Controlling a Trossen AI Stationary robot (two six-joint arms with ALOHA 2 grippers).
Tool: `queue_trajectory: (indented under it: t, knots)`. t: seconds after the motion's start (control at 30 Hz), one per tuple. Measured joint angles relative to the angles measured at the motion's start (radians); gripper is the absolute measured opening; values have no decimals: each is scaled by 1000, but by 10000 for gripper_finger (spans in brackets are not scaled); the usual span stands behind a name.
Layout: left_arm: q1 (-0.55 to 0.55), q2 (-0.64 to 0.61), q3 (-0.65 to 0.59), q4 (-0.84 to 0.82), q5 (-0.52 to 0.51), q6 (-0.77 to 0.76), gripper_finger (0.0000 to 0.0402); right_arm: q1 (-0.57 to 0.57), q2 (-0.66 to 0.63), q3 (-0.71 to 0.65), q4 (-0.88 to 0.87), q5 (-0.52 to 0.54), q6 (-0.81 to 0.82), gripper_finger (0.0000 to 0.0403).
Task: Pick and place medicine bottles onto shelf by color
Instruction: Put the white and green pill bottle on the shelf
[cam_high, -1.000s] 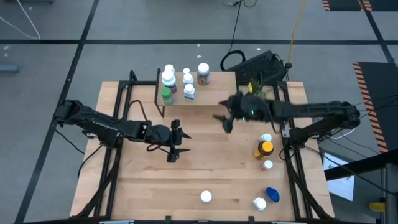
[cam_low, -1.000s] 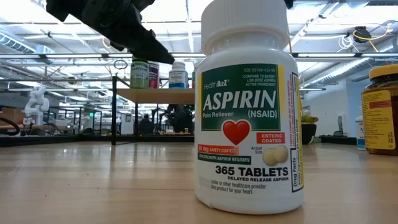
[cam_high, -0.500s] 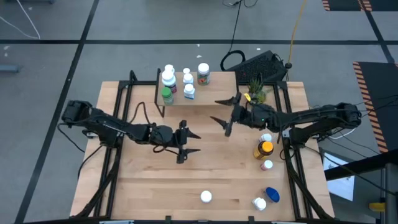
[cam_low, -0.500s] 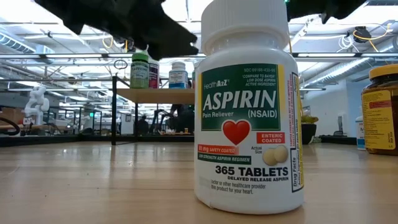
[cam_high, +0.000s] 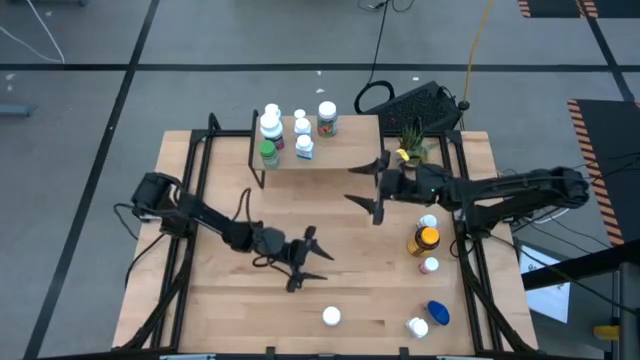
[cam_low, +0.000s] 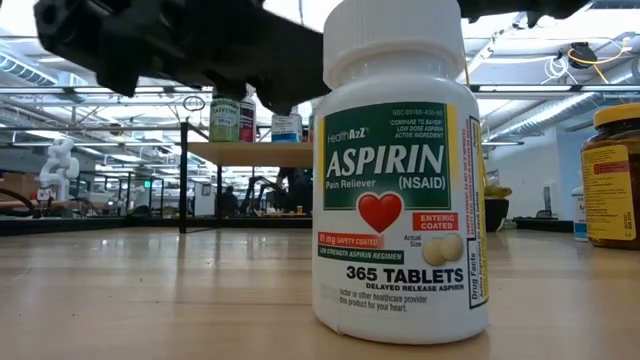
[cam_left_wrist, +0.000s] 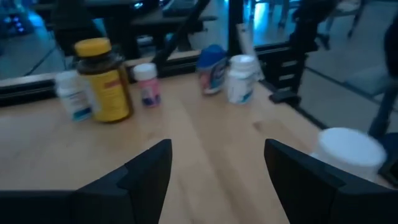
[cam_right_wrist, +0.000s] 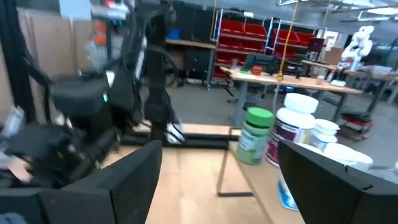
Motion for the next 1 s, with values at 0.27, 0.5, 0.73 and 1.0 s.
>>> queue_trajectory:
  t: [0.27, 0.5, 0.73, 1.0]
  knots:
    - [-116, 75, 35, 29, 46, -63, 280, 25, -54, 0, -18, 0, 67, 313]
    - [-116, 161, 110, 37, 158, -52, 343, 18, -53, 0, 27, 0, 48, 313]
    - [-54, 298, 245, 3, 412, -121, 360, 17, -53, 0, 27, 0, 32, 313]
    - [-48, 300, 283, -47, 426, -98, 348, 17, -53, 0, 6, 0, 33, 313]
